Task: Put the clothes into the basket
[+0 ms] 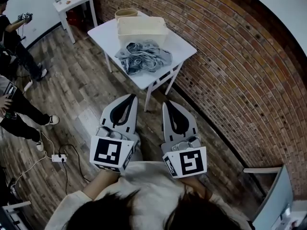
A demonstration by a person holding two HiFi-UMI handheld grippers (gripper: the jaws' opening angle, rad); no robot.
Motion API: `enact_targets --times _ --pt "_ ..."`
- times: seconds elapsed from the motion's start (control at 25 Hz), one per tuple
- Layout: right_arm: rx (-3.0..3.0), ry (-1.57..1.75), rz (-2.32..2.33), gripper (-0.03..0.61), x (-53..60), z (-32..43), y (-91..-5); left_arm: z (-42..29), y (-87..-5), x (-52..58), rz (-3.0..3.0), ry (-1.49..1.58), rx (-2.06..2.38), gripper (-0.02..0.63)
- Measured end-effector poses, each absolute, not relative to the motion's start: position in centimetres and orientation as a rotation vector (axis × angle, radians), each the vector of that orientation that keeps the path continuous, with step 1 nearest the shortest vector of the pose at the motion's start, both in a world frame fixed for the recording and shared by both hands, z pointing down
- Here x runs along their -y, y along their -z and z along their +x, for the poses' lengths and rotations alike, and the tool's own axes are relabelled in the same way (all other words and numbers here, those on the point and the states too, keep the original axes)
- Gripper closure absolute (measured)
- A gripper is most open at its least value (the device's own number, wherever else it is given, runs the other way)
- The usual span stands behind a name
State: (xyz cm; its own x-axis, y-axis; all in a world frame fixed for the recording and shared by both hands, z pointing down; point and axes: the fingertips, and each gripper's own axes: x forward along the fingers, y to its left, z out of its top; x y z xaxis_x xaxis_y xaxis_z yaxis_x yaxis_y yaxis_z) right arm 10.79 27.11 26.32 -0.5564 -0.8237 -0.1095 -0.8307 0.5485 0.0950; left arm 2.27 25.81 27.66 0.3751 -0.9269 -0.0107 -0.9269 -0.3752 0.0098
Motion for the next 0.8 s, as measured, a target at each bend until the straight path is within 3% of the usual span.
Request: enact_targets --times 0.8 --pt "-2.746 -0.037 -1.608 0.572 -7.7 6.9 -29.6 -2.1 -31.9 -6.2 2.561 -0.115 1.590 0.606"
